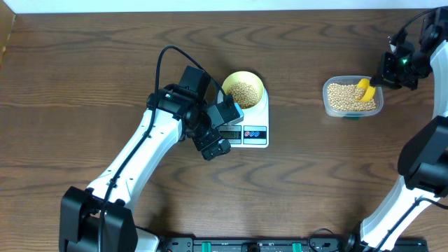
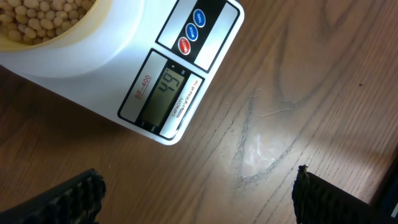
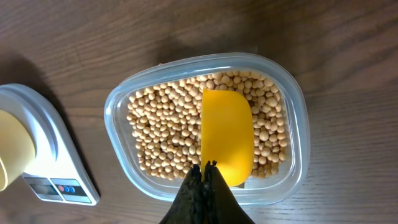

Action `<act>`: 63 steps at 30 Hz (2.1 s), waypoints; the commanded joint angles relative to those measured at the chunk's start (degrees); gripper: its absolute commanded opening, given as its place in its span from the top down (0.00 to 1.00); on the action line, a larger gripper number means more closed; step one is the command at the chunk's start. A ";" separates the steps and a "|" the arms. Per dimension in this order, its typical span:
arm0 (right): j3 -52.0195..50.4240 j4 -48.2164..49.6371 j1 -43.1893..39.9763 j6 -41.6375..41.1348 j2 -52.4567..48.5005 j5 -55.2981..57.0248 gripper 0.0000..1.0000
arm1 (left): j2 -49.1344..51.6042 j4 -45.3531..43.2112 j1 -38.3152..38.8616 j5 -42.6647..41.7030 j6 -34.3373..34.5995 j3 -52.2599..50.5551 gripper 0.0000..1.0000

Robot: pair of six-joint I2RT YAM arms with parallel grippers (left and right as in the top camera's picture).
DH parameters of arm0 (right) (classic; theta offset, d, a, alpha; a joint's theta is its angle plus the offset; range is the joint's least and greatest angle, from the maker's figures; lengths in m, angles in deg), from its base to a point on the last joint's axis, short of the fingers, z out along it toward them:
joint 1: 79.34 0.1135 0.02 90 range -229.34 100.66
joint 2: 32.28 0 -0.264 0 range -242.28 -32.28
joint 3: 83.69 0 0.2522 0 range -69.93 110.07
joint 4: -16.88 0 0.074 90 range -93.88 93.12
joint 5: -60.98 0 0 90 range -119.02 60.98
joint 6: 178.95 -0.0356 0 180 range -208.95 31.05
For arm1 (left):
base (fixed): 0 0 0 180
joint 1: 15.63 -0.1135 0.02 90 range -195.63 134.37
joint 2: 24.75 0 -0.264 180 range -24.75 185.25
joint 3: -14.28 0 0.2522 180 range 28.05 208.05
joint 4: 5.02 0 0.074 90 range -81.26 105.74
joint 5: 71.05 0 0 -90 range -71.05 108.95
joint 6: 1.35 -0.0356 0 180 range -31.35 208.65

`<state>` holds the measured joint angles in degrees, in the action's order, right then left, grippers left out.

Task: Scoop item into bowl and weigh 50g on scale
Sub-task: 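Lower the yellow scoop into the soybean tub with the right gripper, then lift the filled scoop out of the tub and move it left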

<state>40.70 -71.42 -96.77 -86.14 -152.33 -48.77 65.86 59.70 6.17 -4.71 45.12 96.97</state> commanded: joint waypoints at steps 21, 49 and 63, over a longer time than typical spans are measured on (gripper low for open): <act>7.52 -6.05 -2.67 9.31 1.66 -12.04 0.99 | 0.37 0.13 -0.20 -0.31 -0.37 -0.13 0.02; 7.50 1.38 -2.23 10.97 1.66 -44.28 0.99 | 0.37 0.13 -0.20 -0.31 -0.39 -0.13 0.02; 7.50 12.63 9.75 7.26 1.66 -43.28 0.99 | 0.37 0.13 -0.20 -0.31 -0.39 -0.13 0.02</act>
<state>47.04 -59.58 -89.51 -78.23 -152.33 -90.80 65.86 59.70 6.17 -4.71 45.12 96.97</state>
